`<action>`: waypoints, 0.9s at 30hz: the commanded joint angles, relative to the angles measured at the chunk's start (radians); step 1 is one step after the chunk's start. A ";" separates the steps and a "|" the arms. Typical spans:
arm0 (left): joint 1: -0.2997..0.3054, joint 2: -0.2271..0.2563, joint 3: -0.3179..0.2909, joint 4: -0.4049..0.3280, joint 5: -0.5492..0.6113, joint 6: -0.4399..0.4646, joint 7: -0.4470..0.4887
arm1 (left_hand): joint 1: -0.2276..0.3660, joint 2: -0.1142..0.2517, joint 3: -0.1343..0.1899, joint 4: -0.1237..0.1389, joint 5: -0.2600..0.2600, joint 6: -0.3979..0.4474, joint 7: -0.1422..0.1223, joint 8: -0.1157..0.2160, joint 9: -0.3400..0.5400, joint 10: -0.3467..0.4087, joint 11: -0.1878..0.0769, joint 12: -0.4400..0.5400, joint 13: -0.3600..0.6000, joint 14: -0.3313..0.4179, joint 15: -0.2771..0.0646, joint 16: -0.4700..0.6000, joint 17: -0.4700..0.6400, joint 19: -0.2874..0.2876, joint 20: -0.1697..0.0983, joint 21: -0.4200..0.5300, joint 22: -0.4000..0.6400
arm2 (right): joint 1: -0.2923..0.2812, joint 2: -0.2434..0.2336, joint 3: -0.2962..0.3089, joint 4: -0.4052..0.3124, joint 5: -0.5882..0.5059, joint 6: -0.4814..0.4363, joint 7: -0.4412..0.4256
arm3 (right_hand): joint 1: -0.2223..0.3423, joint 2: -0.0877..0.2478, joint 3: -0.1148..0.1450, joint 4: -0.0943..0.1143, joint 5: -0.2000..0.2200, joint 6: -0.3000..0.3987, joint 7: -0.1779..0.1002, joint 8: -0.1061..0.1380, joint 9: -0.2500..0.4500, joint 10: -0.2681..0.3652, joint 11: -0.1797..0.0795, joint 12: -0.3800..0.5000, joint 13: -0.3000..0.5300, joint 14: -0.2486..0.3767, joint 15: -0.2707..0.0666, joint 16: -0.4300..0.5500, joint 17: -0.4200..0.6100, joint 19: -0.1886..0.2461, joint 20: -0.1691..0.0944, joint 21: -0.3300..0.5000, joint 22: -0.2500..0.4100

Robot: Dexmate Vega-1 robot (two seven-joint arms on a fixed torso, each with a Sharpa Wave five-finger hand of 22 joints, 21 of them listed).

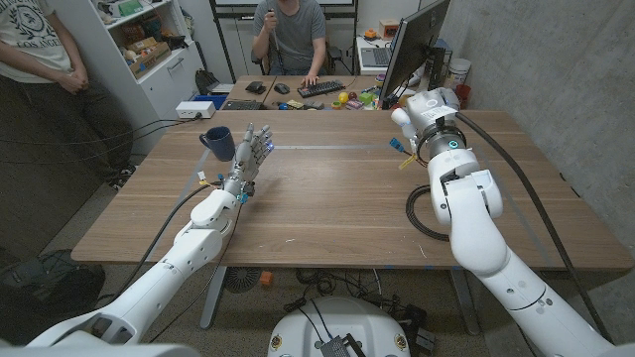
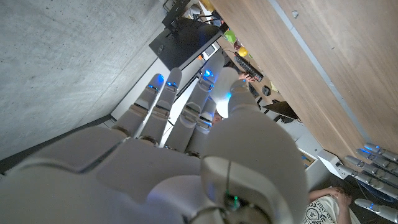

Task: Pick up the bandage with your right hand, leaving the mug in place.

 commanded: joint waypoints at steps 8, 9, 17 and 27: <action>-0.002 -0.002 0.003 -0.001 0.005 0.005 0.008 | -0.009 -0.001 0.002 0.007 0.004 -0.004 -0.003 -0.001 0.005 0.005 0.002 0.001 0.005 -0.006 -0.094 0.002 0.002 -0.005 -0.012 0.002 0.004 | 0.048 -0.006 0.054 -0.030 -0.003 0.083 0.013 | 0.068 0.064 0.016 0.014 0.002 0.071 -0.071 0.005 0.004 0.009 0.001 -0.002 0.004 0.007 -0.171 -0.007 0.000 0.004 0.001 0.007 0.005; -0.002 -0.002 0.002 -0.003 0.004 0.005 0.009 | -0.009 -0.001 0.002 0.007 0.004 -0.004 -0.003 -0.001 0.005 0.006 0.002 0.002 0.005 -0.006 -0.093 0.002 0.002 -0.005 -0.012 0.002 0.004 | 0.047 -0.005 0.053 -0.028 -0.006 0.082 0.013 | 0.069 0.063 0.017 0.014 0.002 0.072 -0.071 0.005 0.004 0.009 0.001 -0.002 0.004 0.007 -0.171 -0.007 0.000 0.004 0.000 0.007 0.005; -0.001 -0.002 0.003 -0.003 0.003 0.002 0.004 | -0.010 -0.002 0.001 0.008 0.004 -0.004 -0.003 -0.001 0.005 0.006 0.002 0.001 0.005 -0.005 -0.093 0.002 0.002 -0.006 -0.012 0.002 0.004 | 0.042 -0.001 0.051 -0.027 -0.017 0.083 0.010 | 0.068 0.064 0.019 0.017 0.002 0.071 -0.072 0.005 0.005 0.011 0.001 -0.004 0.005 0.009 -0.171 -0.010 -0.002 0.006 -0.003 0.009 0.005; -0.001 -0.002 0.000 -0.003 0.001 0.002 0.004 | -0.012 -0.002 0.001 0.008 0.004 -0.004 -0.004 -0.001 0.005 0.006 0.004 0.001 0.005 -0.006 -0.093 0.002 0.002 -0.006 -0.011 0.002 0.004 | 0.037 0.003 0.047 -0.026 -0.026 0.085 0.009 | 0.069 0.062 0.022 0.017 0.003 0.069 -0.074 0.005 0.005 0.012 0.001 -0.007 0.006 0.002 -0.173 -0.019 -0.007 0.008 -0.007 0.012 0.005</action>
